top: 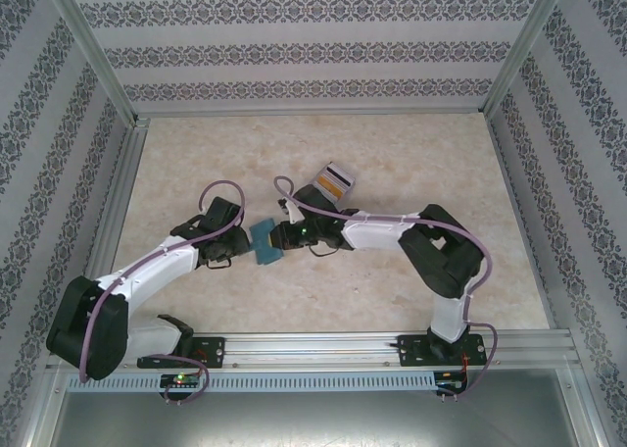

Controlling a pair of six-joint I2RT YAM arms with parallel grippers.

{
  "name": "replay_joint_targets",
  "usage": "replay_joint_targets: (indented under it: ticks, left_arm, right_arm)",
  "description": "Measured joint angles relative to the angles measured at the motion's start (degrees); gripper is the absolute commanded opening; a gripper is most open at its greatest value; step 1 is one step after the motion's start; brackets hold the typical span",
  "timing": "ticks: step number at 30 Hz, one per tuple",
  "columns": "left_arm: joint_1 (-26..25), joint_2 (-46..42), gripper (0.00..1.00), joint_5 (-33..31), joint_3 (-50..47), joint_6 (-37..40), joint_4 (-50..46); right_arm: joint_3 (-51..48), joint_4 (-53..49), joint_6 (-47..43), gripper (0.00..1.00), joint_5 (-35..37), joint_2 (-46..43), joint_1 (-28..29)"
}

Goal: Put the credit cards into the card holder
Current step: Turn over the card holder at the center of the table.

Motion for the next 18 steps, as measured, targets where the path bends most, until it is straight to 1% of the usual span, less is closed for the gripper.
replay_joint_targets:
  ticks: [6,10,14,18]
  left_arm:
    - [0.13,-0.02,0.33,-0.17,-0.74,-0.87,-0.02]
    - [0.37,0.15,0.33,-0.13,-0.85,-1.09,0.02]
    - [0.37,0.17,0.33,-0.02,-0.85,-1.11,0.09]
    - [0.37,0.17,0.33,0.07,-0.87,-1.31,0.48]
  right_arm:
    - [0.37,-13.81,-9.97,0.15,12.35,-8.04,-0.52]
    - [3.34,-24.65,-16.22,0.16,24.22,-11.63,0.59]
    - [6.86,-32.26,-20.79,0.19,34.99,-13.66,2.97]
    - [8.68,-36.44,-23.32,0.19,41.57,-13.62,4.22]
